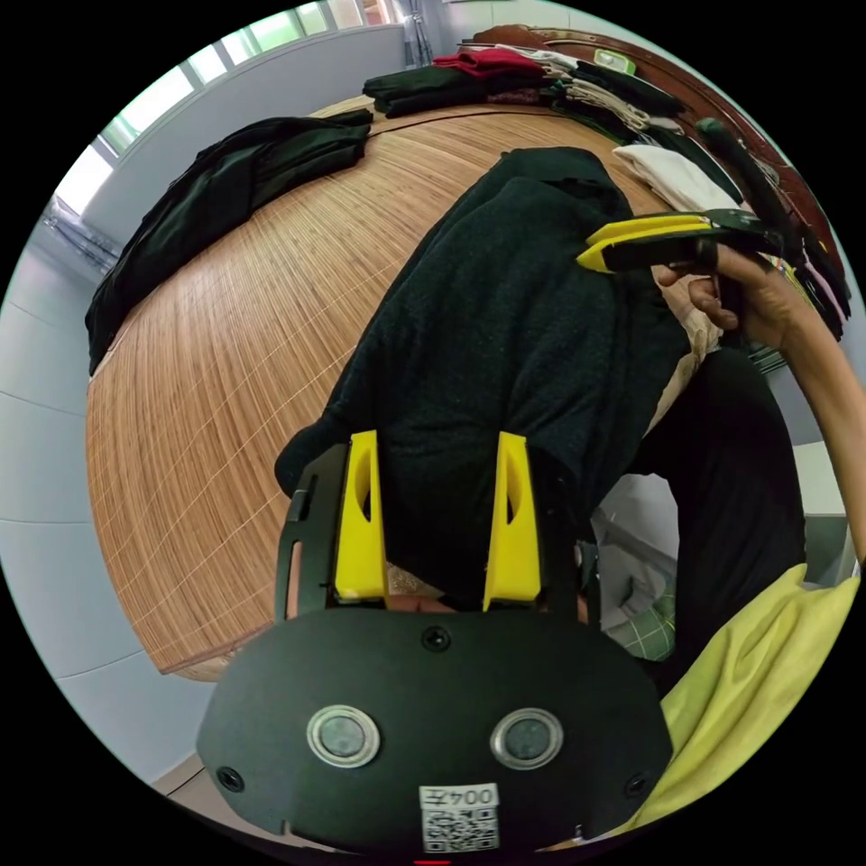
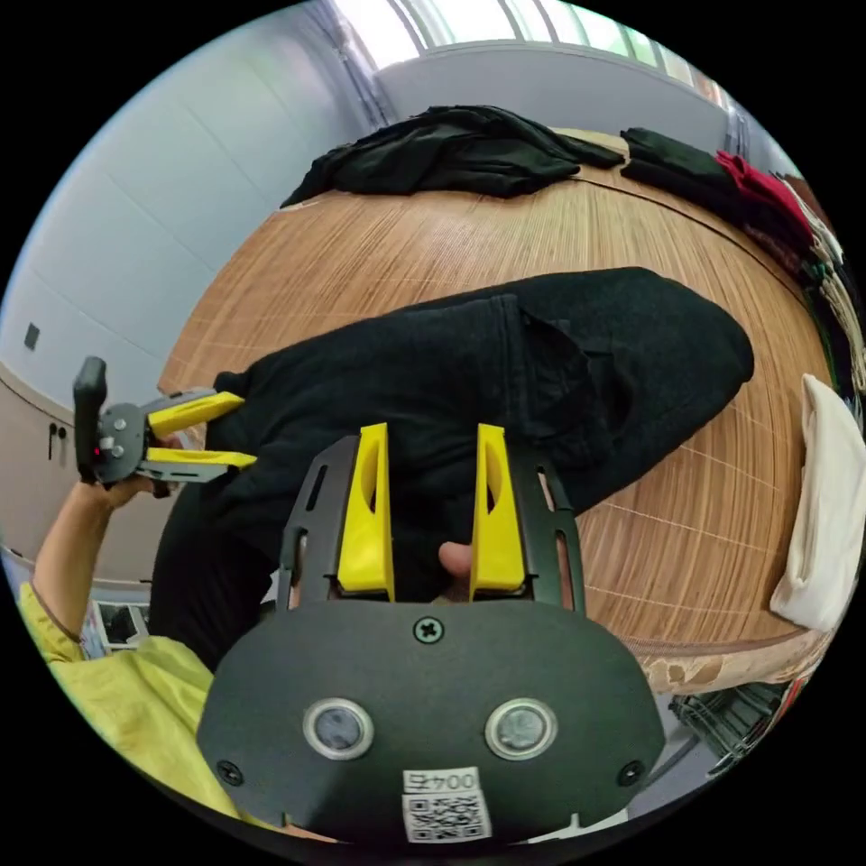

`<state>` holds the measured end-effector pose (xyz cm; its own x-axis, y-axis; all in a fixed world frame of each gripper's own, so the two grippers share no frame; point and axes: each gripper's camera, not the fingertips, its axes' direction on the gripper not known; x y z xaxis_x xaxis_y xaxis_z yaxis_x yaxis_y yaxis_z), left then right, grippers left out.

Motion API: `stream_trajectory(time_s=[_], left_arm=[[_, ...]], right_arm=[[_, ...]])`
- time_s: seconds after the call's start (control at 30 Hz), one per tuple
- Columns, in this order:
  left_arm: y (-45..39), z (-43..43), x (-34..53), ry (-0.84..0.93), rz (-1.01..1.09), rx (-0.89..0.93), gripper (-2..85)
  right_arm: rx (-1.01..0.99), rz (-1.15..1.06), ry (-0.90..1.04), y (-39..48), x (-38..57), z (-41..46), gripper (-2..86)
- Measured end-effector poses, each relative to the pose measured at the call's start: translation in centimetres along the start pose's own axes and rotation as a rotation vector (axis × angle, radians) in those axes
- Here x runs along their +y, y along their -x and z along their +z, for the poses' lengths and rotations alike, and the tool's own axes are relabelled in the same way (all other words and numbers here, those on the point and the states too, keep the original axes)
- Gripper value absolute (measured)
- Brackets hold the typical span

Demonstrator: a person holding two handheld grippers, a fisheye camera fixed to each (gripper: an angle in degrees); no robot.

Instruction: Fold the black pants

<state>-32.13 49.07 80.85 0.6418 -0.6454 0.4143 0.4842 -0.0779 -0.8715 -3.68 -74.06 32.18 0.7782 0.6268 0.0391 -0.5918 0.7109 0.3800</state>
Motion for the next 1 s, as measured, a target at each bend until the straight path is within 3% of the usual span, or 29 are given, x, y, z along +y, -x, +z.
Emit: stream_trajectory(time_s=[0.2,0.53,0.73,1.0], left_arm=[[1.0,0.6,1.7,-0.031,-0.004,0.022,17.6],[5.3,-2.4,9.7,-0.163,-0.053,0.095,18.7],[9.3,-1.4,20.4,-0.243,-0.225,0.251,18.9],[8.1,0.2,24.9,-0.345,-0.274,0.352,18.8]], right_arm=[[-0.154,0.082,-0.140,-1.6,7.3,-4.4,12.7],[-0.480,0.239,-0.158,-1.2,19.3,-1.1,11.4],[-0.530,0.257,-0.188,-1.1,19.8,-0.3,11.1],[-0.760,0.467,-0.133,-0.6,19.2,4.8,12.3]])
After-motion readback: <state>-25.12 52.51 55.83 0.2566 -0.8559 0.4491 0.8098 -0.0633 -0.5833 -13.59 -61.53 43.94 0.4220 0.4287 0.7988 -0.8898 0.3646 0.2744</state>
